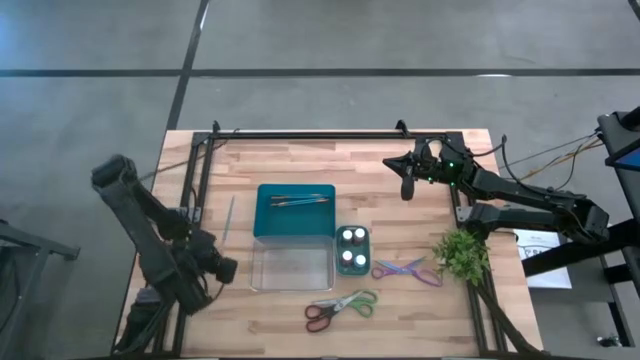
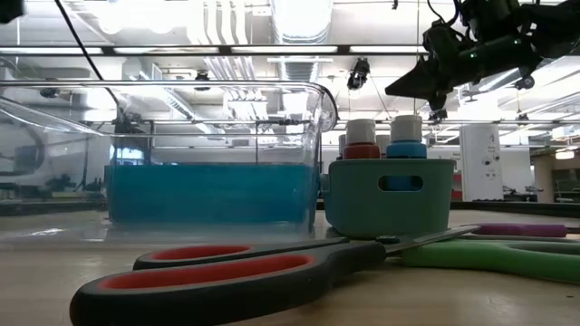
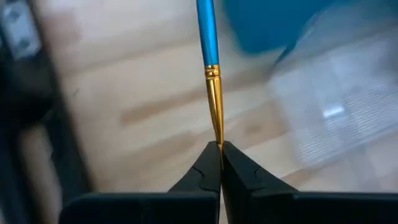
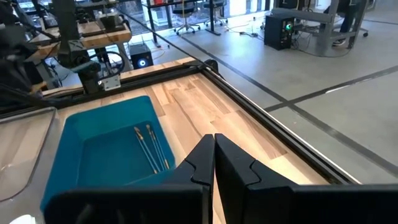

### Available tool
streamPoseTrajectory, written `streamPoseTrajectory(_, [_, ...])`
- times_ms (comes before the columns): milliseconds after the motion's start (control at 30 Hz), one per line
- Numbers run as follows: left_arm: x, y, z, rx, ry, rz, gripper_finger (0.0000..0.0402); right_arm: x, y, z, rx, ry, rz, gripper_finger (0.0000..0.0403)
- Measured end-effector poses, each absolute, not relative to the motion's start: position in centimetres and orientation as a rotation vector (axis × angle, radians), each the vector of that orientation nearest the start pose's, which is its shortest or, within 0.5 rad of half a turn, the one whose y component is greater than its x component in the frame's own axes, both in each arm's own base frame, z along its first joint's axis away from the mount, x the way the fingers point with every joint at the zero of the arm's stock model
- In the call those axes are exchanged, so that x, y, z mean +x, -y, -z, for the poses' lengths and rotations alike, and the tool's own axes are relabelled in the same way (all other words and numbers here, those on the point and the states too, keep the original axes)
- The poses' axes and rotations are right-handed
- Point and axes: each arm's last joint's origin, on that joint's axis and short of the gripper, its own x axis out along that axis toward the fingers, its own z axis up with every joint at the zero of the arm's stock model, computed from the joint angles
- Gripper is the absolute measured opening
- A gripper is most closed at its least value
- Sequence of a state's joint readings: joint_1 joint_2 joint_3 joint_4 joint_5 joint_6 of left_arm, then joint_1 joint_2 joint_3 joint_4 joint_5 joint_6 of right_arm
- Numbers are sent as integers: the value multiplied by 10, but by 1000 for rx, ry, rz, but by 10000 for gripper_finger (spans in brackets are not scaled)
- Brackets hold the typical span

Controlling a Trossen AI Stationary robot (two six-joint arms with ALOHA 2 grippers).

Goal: Pick & Place Paint Supplies
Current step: Put the blue paint brush into the blue bin

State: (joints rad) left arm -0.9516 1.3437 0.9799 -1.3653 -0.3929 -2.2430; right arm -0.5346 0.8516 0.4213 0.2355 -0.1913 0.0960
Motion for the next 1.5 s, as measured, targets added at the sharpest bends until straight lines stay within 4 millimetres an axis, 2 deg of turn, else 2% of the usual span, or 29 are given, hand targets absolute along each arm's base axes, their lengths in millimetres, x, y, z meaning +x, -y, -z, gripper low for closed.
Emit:
streamPoseTrajectory(133, [126, 131, -256, -793, -795, -926, 0, 165, 91, -235, 158, -169, 351, 9])
streamPoseTrajectory(267, [137, 107, -267, -737, -796, -891, 0, 165, 91, -235, 154, -170, 351, 9])
streamPoseTrajectory(500, [180, 53, -279, -581, -805, -769, 0, 165, 91, -235, 153, -170, 351, 9])
streamPoseTrajectory(667, [206, 7, -280, -469, -879, -640, 0, 165, 91, -235, 154, -170, 353, 9])
streamPoseTrajectory(833, [216, -27, -272, -347, -988, -522, 0, 164, 91, -233, 156, -176, 353, 9])
streamPoseTrajectory(933, [225, -34, -263, -285, -1050, -437, 0, 164, 91, -230, 160, -184, 354, 9])
streamPoseTrajectory(1233, [247, -35, -229, -174, -1238, -321, 0, 163, 90, -225, 178, -198, 355, 9])
streamPoseTrajectory(1500, [256, -37, -210, -135, -1323, -301, 0, 163, 90, -225, 178, -197, 355, 9])
